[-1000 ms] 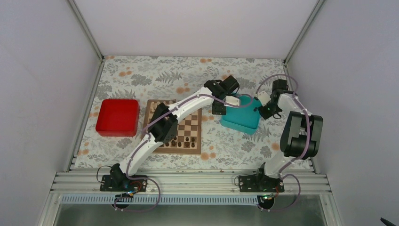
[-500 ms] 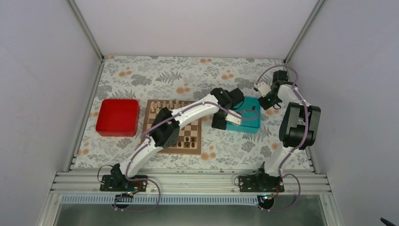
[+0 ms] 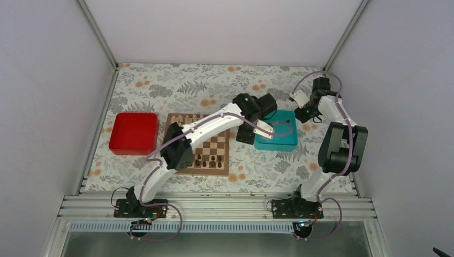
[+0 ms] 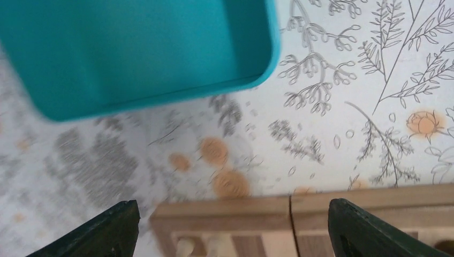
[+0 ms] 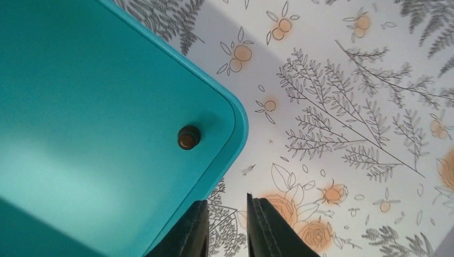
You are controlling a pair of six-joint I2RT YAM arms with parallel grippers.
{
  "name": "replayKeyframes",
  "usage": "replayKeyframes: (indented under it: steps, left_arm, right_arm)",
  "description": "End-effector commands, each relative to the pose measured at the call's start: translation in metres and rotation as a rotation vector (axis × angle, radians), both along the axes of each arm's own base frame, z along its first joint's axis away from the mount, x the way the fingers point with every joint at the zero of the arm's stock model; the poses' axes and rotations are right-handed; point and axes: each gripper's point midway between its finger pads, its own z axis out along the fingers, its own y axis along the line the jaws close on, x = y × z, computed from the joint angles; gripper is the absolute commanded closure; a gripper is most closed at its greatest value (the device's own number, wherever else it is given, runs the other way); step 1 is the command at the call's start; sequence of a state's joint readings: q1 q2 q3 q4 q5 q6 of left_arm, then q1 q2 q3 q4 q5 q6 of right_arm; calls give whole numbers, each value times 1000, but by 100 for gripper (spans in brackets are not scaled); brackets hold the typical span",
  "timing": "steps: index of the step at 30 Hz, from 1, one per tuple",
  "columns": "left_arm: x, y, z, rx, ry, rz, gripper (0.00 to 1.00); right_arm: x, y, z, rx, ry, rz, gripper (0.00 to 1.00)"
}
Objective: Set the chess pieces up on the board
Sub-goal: Adjust the storage box at the center of the board, then pick up the chess piece from the storage box.
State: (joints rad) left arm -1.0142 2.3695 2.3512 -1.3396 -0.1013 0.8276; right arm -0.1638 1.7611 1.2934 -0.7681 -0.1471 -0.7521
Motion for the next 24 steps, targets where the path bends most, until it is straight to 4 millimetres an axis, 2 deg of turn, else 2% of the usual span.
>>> replayKeyframes:
  steps: [1, 5, 8, 13, 19, 21, 24]
  left_arm:
    - [23, 18, 74, -74, -154, 35, 10]
    - [56, 36, 123, -163, -255, 116, 3]
    - [87, 57, 155, -223, -329, 197, 0]
    - [126, 99, 206, -350, -422, 355, 0]
    - [167, 173, 261, -502, -562, 573, 0]
    - [177, 200, 270, -534, -586, 646, 0]
    - [188, 241, 272, -559, -595, 749, 0]
  right_arm:
    - [-5, 16, 37, 25, -58, 49, 76]
    - [-11, 35, 43, 34, -27, 112, 69]
    - [-13, 50, 35, 25, 23, 161, 68]
    - [-4, 52, 22, 5, 80, 145, 67]
    - [2, 48, 7, -79, 109, 124, 68]
    - [1, 48, 3, -87, 126, 122, 68]
    - [1, 49, -4, -98, 149, 122, 67]
